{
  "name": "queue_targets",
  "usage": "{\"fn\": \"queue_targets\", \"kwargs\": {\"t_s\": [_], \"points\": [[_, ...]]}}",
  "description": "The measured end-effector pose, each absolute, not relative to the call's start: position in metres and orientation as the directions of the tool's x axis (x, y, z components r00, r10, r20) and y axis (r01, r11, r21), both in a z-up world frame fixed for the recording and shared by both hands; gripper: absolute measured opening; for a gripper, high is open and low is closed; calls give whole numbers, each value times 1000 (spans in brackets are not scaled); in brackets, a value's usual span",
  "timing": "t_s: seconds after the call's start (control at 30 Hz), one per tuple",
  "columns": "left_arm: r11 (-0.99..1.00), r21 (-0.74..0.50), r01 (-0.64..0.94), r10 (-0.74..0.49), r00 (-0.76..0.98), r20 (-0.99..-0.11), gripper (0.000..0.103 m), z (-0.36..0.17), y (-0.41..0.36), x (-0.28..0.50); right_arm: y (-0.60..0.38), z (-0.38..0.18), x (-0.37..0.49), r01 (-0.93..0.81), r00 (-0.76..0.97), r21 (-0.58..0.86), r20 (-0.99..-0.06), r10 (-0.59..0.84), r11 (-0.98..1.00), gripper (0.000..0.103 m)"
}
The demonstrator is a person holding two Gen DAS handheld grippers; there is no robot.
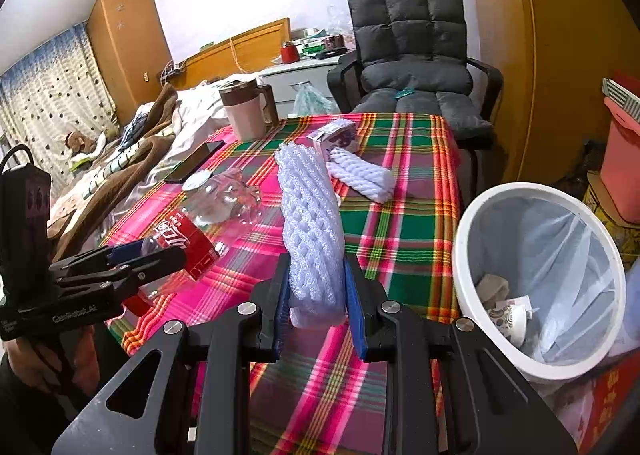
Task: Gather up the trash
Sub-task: 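Carry the bottle with the left tool over the bin while the right carries the mesh sleeve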
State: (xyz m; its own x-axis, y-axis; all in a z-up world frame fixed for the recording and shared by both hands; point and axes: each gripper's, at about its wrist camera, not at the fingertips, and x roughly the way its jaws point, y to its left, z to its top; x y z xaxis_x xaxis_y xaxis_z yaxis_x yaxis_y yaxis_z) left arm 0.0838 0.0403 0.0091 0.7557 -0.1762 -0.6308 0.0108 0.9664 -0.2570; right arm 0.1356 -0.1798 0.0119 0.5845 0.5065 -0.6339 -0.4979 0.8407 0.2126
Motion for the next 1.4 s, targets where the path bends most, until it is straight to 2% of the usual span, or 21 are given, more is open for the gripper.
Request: {"fn": "queue_targets", "kwargs": {"t_s": [0.5, 1.0, 1.4], "points": [[963, -252, 98, -238, 746, -622, 61, 16, 4, 102, -210, 10, 135, -439, 617, 225, -628, 474, 870, 28], [926, -250, 281, -376, 696, -612, 61, 17, -76, 144, -284, 1, 136, -242, 675, 231, -658, 335, 942, 28], [888, -262, 378, -454, 626, -635, 61, 4, -130, 176, -314, -15, 139, -145, 656, 232, -705, 269, 962, 28]]}}
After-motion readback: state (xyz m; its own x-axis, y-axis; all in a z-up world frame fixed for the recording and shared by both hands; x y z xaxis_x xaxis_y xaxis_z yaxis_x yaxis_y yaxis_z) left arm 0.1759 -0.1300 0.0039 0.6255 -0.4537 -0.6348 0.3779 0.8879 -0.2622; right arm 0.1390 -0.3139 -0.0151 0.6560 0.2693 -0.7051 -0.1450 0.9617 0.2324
